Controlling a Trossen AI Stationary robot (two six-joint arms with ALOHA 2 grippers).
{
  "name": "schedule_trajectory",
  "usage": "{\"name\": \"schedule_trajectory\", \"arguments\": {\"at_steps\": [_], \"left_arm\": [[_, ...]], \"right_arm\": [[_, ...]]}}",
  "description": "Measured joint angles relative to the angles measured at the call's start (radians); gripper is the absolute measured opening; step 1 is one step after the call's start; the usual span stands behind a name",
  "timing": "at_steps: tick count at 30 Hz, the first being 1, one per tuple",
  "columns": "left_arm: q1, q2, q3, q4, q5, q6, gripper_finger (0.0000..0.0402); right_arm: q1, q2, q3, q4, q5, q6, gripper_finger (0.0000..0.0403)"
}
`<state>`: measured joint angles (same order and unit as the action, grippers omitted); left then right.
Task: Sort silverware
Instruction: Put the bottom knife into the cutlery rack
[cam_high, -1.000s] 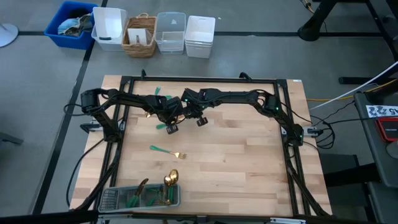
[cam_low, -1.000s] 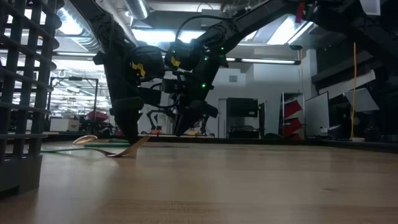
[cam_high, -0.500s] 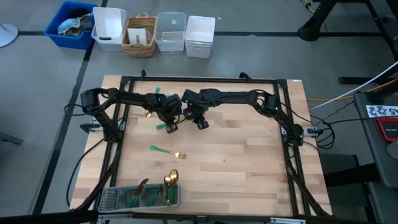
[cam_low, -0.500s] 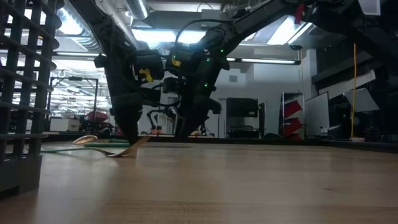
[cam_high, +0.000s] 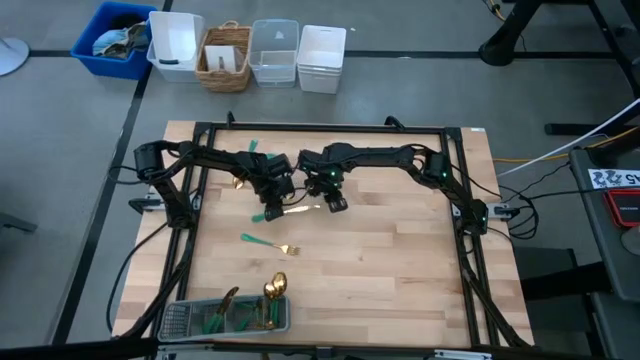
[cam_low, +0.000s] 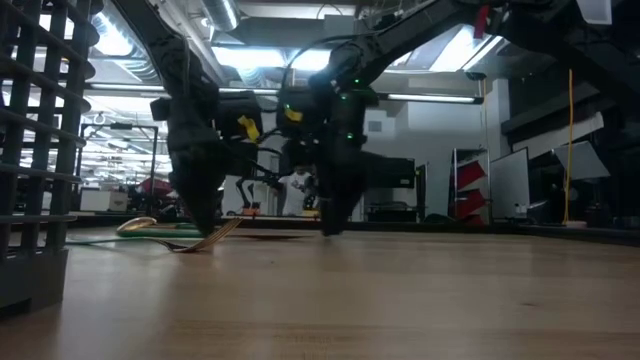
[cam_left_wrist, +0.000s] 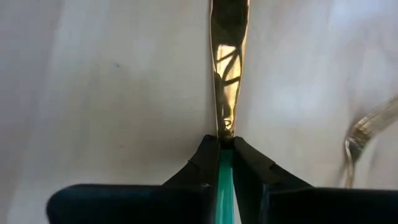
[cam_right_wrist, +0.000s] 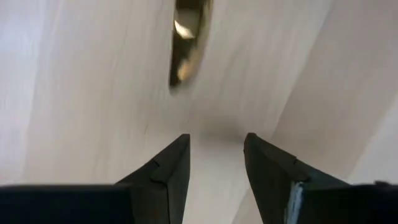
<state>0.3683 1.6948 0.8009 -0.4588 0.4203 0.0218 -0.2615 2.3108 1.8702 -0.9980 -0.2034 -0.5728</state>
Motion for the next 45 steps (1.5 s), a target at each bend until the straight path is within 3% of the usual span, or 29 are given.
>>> {"name": "schedule_trajectory", "arguments": {"at_steps": [5,16,24,27,37,45], "left_arm": [[0.000,0.001,-0.001,-0.001,0.069,0.011,0.0023],[0.000,0.001,-0.001,0.002,0.157,0.022,0.0026],[0.000,0.000,0.001,0.005,0.193,0.041,0.0028],[0.000,0.000,0.001,0.006,0.230,0.049,0.0028],[0.001,-0.002,0.003,0.020,0.312,0.056,0.0029],[0.001,-0.003,0.004,0.134,0.466,0.034,0.0029]], "right_arm": [[0.000,0.000,0.000,-0.127,0.055,0.001,0.0150],[-0.002,0.000,0.000,-0.264,0.051,-0.017,0.0150],[-0.003,-0.002,0.000,-0.391,-0.137,-0.112,0.0150],[-0.003,-0.019,0.000,-0.436,-0.130,-0.117,0.0150],[-0.074,-0.195,0.001,-0.457,-0.059,-0.078,0.0150],[-0.169,-0.359,0.001,-0.454,-0.061,-0.034,0.0150]]}}
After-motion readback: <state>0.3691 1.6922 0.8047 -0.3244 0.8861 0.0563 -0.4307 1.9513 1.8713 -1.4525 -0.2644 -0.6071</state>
